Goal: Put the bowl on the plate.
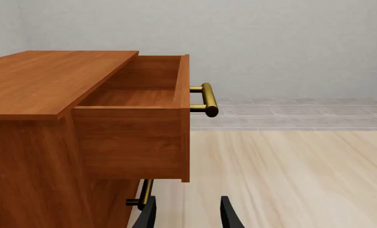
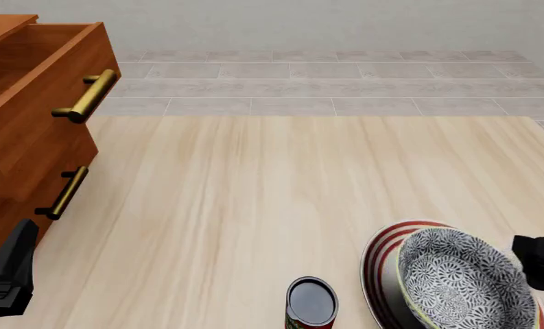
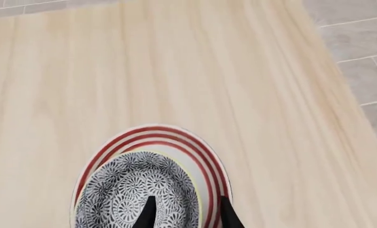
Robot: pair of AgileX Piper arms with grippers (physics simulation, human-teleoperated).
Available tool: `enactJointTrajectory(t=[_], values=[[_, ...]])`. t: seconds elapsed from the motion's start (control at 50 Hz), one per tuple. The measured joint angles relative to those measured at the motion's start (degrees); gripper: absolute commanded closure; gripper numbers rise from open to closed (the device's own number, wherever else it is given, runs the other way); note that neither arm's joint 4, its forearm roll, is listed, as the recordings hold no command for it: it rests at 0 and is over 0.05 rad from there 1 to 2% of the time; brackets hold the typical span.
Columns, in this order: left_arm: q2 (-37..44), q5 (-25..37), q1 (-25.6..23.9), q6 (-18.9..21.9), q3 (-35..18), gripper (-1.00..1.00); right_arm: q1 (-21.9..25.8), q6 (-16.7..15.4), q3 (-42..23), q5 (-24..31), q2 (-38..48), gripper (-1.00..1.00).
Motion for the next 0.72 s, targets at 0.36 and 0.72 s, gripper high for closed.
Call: enactJointTrajectory(t=[0.36, 0.72], values=[[0.0, 0.0, 0.0, 0.0, 0.0, -1.00, -0.5, -2.2, -5.0, 2.8, -0.6, -1.00], [0.0, 0.0, 0.0, 0.0, 0.0, -1.00, 0.2, -4.6, -11.8, 5.6, -0.6, -1.00]])
